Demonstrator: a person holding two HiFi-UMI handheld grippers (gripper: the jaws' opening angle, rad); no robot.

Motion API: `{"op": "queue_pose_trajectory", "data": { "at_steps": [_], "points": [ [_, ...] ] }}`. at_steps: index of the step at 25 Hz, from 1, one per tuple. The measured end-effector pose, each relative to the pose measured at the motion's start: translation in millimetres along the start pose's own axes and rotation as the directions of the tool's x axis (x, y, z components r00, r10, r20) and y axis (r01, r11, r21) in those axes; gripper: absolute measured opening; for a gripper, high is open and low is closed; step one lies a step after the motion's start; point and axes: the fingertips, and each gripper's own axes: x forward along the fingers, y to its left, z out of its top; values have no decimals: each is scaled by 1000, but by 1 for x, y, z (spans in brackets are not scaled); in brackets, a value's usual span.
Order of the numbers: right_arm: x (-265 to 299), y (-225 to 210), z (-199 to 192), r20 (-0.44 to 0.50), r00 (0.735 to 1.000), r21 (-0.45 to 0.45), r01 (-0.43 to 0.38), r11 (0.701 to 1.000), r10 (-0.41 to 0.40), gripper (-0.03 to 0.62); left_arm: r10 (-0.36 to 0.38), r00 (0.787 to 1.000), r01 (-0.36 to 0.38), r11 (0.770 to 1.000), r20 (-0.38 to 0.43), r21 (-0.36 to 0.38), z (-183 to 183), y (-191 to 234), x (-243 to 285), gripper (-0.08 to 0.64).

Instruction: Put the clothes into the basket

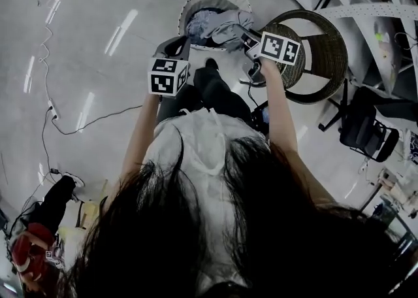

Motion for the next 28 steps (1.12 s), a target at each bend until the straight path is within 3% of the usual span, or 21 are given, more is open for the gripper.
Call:
{"op": "queue_pose_trajectory", "data": {
  "at_steps": [6,15,21,28],
  "points": [
    [28,-40,-16,-164,986,-75,8,997,-20,92,72,997,-73,995,-12,-64,-3,-1,27,29],
    [70,-99,-28,-343,939,-136,-27,990,-22,92,175,983,-181,971,-51,-153,-8,1,72,29],
    [102,-151,-42,-442,894,-198,-16,980,-74,92,204,975,-215,961,-83,-171,-18,4,105,29],
    [137,-204,-80,-567,806,-299,-11,954,-169,92,205,960,-239,954,-189,-179,-64,19,135,29]
  ]
}}
